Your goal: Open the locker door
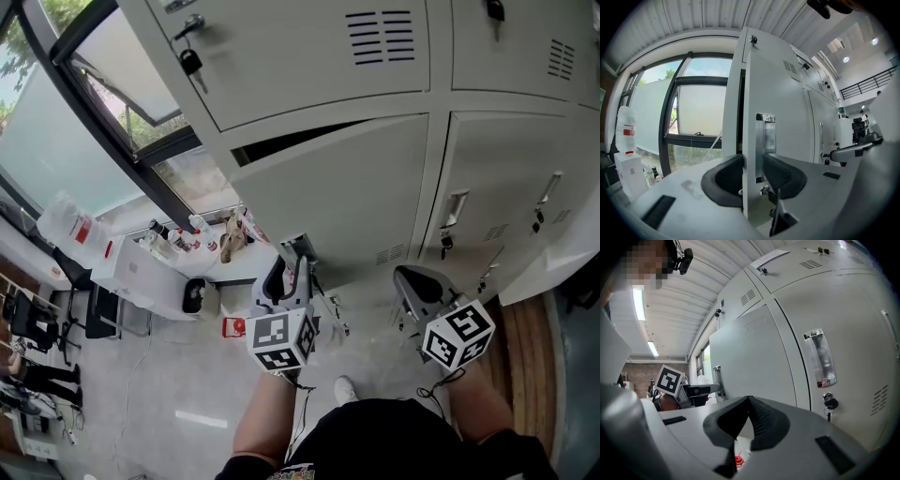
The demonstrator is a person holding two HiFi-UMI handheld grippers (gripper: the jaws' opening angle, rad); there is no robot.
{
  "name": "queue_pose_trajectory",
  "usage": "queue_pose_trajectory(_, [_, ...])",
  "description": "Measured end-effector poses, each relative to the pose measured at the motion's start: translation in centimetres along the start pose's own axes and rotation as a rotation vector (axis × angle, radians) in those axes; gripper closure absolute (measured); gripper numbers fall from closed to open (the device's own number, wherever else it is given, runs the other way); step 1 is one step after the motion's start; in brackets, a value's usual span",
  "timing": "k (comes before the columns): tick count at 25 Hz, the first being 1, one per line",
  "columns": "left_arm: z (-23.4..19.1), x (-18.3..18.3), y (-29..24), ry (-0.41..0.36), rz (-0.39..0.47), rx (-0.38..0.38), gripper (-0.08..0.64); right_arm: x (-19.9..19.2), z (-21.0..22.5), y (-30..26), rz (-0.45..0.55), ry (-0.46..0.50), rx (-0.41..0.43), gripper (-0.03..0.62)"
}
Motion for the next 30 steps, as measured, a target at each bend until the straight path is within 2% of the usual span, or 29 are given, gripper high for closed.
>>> queue_pose_trajectory(17, [2.7,-0.6,6.2,0.029,0.019,0.055,0.414,0.1,-1.7,3.6,-0.029,0.024,0.091,0.538])
queue_pose_trajectory(30, [7.5,-1.1,11.8,0.031,0.025,0.038,0.415,-0.5,-2.8,8.4,-0.045,0.03,0.151,0.538])
Point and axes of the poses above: the fingertips, and each gripper's own axes: y backward along the fingers, z to its right, x out of its top, the point moved 8 cm from there along y, backward along the fingers, and after that the axes turned 15 degrees about x, right-handed, at the moved point
